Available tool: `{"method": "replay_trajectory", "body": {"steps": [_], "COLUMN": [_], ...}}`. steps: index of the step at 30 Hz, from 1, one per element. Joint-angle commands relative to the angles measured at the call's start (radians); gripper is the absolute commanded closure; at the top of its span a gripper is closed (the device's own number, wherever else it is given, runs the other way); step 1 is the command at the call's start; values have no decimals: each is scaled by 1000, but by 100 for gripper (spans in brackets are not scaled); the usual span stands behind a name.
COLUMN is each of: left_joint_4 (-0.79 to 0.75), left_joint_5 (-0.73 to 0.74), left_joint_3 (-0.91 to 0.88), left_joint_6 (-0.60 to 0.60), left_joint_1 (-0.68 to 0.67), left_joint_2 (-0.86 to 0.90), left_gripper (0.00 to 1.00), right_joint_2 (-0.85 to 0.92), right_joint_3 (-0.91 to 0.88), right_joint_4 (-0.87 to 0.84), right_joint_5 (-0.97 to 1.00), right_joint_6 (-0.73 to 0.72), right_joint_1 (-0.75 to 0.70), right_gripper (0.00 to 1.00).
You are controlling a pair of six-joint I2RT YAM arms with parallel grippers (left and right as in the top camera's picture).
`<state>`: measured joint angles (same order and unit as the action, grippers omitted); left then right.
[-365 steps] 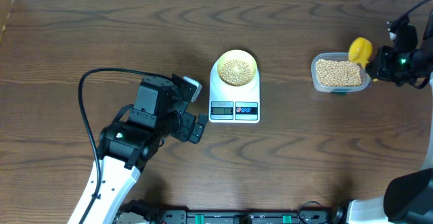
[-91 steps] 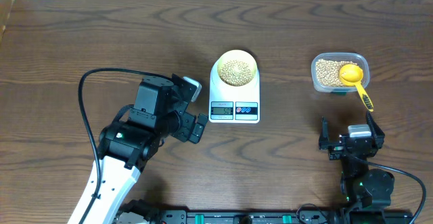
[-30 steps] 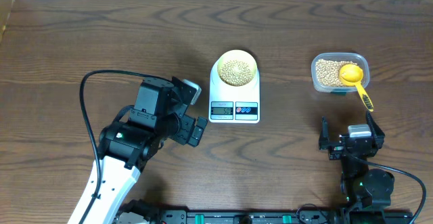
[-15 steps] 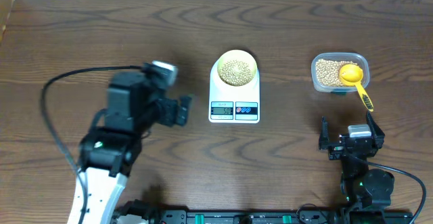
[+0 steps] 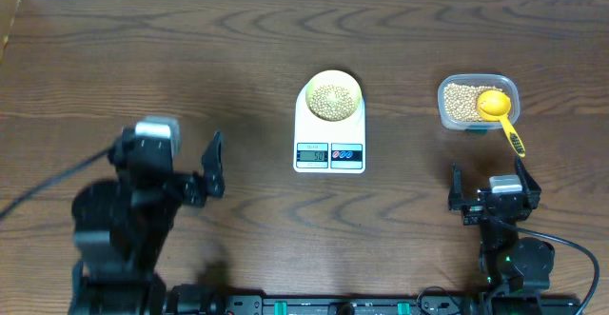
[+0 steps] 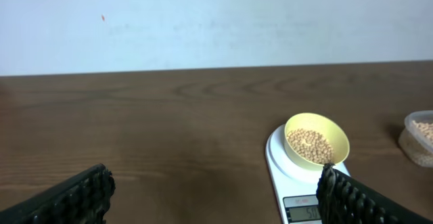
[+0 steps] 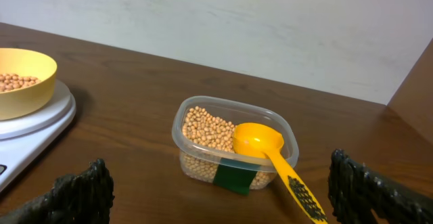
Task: Scoop item into bowl and weigh 50g on scale
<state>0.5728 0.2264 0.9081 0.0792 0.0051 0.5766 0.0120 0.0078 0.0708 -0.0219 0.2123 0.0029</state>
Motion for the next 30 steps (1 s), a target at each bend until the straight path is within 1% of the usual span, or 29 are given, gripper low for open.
{"method": "replay_trajectory", "body": {"steps": [1, 7, 12, 14, 20, 30], "left_joint_4": [6, 8, 3, -9, -112, -179], "left_joint_5": [-11, -10, -10, -11, -10, -10], "left_joint_3": [-31, -45, -84, -108, -211, -303], "left_joint_6": [-6, -11, -89, -100, -100, -100], "left_joint_1": [13, 12, 12, 12, 12, 12], "left_joint_2": [-76, -145, -202, -228, -313, -410], "left_gripper": [2, 2, 2, 2, 2, 2], "right_joint_2": [-7, -7, -7, -7, -7, -7], "right_joint_3": [-2, -2, -2, -2, -2, -2], "right_joint_4": [5, 5, 5, 5, 5, 5], "right_joint_5": [9, 9, 9, 9, 9, 9], "right_joint_6": [5, 5, 5, 5, 6, 5], "right_joint_1": [-9, -9, -9, -9, -9, -9], "right_gripper": [1, 1, 1, 1, 1, 1]}}
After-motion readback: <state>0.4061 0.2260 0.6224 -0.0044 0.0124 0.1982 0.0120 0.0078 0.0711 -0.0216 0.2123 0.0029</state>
